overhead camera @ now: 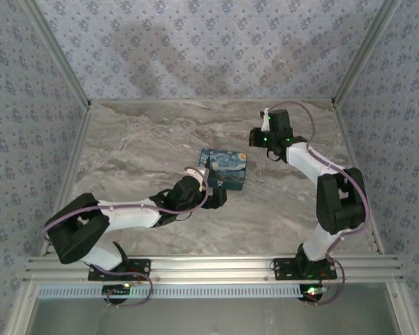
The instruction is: Unlock the padlock with the key
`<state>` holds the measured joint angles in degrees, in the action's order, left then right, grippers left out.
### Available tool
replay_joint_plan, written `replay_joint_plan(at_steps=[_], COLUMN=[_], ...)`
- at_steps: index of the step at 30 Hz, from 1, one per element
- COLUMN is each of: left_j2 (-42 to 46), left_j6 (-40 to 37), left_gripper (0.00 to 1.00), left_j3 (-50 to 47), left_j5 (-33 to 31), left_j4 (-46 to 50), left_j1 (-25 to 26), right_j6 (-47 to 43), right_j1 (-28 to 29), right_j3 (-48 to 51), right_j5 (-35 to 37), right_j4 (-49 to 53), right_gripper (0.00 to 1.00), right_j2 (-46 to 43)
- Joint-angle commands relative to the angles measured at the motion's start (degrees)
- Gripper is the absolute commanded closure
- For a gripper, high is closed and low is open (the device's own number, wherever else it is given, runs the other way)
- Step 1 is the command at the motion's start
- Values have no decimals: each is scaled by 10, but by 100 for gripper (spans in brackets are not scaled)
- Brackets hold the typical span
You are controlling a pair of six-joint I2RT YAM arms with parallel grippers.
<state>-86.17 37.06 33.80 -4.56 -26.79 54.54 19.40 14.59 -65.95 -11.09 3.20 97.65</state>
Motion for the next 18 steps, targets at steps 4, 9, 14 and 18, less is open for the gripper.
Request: replay_joint_plan(at_steps=[4,9,14,18], left_j2=[-73,-138,-188,-223], left_j6=[-69,-63,-64,-75], left_gripper=[2,2,2,2], left_j3=[-9,0,8,22], left_j5=[49,84,71,77], left_j4=[-171,-226,-258,-282], left_j1=[-12,-30,-32,-33], right_j6=[-23,-26,-34,-36], right_j1=[-1,6,11,14], right_j3=[-49,-61,-66,-59], right_j5=[0,-8,-14,-19], right_j4=[3,2,4,-1], right_gripper=[100,100,100,100], right_j2=[52,78,96,101])
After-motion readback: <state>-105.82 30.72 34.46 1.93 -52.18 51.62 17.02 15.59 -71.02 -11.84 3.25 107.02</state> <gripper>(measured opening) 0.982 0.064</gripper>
